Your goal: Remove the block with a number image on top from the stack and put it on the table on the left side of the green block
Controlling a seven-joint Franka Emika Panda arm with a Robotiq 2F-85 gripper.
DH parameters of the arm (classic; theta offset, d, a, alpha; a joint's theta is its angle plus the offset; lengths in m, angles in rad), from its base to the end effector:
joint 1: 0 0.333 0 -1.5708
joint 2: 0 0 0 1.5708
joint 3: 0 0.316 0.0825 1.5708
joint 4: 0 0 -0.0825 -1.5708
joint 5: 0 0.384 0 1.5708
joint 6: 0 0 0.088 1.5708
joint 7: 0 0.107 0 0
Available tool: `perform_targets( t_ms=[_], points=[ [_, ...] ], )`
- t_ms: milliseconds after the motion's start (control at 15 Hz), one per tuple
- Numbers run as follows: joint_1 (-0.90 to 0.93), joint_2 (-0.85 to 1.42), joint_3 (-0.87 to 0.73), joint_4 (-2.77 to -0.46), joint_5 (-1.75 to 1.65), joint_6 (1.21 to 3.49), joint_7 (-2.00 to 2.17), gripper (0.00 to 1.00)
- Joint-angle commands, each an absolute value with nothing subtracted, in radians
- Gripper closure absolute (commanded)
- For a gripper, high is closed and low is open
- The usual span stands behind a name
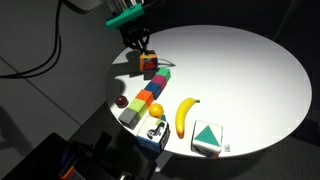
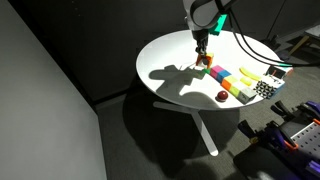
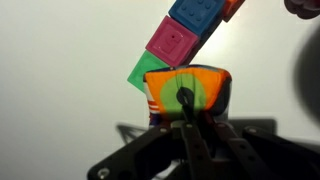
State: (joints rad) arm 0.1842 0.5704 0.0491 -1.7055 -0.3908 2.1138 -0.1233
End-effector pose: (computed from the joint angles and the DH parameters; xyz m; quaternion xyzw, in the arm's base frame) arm 0.6446 0.1321 0.2511 0.9450 0.2827 -0.0702 0.1484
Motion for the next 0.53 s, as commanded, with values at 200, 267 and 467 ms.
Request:
perform_targets(
  t_ms=[200,267,467],
  points=[
    [0.206,0.595,0.050,-1.712,-0.427,2.155,-0.133,0.96],
    [0.209,0.601,0.049,-1.712,-0.430,2.162,-0.132,0.96],
    [0.222,0.614,0.042,-1.713,-0.450,2.183,-0.124,0.96]
  ],
)
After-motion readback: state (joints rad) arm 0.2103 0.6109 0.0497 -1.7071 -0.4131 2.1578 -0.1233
